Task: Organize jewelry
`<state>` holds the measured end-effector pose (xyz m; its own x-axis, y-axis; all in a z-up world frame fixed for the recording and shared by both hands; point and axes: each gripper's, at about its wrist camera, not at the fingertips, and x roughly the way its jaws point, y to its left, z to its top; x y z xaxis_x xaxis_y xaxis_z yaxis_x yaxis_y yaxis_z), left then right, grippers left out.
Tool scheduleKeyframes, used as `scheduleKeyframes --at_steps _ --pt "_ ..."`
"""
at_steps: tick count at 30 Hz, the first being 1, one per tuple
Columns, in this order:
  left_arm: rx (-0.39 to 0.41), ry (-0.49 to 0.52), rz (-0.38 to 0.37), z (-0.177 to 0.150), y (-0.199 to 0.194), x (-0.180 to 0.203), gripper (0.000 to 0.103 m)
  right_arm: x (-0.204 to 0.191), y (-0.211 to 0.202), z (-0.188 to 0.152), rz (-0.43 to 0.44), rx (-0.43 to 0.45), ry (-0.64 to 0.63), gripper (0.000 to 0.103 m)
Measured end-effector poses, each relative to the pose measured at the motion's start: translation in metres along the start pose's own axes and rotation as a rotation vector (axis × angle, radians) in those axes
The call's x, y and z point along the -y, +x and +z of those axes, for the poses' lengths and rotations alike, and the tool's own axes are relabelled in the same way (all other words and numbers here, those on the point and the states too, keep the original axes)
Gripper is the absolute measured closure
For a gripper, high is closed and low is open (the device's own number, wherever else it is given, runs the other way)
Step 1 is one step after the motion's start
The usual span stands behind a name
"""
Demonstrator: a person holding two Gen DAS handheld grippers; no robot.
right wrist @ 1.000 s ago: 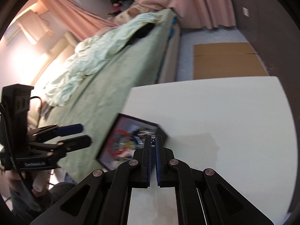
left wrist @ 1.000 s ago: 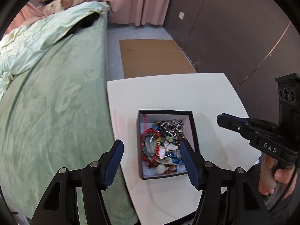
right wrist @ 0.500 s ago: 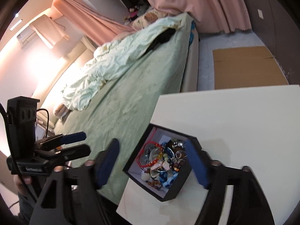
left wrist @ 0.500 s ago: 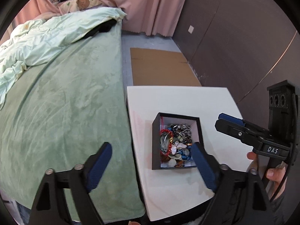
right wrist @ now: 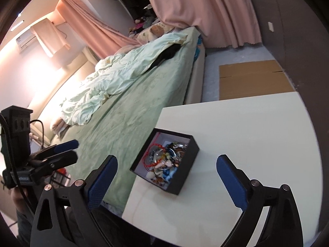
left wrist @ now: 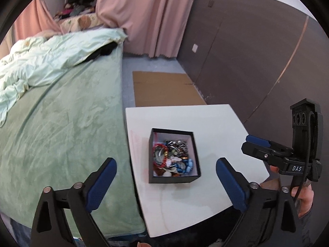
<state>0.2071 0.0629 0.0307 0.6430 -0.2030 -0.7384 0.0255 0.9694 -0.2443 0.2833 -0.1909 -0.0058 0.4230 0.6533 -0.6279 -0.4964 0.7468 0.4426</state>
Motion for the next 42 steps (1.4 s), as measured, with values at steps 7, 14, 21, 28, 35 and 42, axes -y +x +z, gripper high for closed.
scheduleKeyframes --at_steps 7,14,21,28,35,42 --pt "0.073 0.041 0.01 -0.024 -0.019 0.021 0.003 -0.009 -0.032 -0.023 -0.065 0.01 -0.08 0.0" --pt "0.156 0.084 0.047 -0.053 -0.038 0.035 0.003 -0.001 -0.064 -0.051 -0.12 0.028 -0.114 0.0" --pt "0.209 0.127 0.087 -0.077 -0.049 0.045 0.003 0.013 -0.102 -0.074 -0.146 0.081 -0.097 0.0" --pt "0.243 0.072 0.064 -0.091 -0.058 0.035 0.003 0.014 -0.125 -0.087 -0.162 0.106 -0.089 0.0" --pt "0.272 0.036 0.04 -0.098 -0.06 0.034 0.0 -0.001 -0.123 -0.097 -0.246 0.107 -0.142 0.0" --pt "0.341 0.029 0.077 -0.105 -0.068 0.036 0.0 0.001 -0.128 -0.099 -0.274 0.151 -0.114 0.0"
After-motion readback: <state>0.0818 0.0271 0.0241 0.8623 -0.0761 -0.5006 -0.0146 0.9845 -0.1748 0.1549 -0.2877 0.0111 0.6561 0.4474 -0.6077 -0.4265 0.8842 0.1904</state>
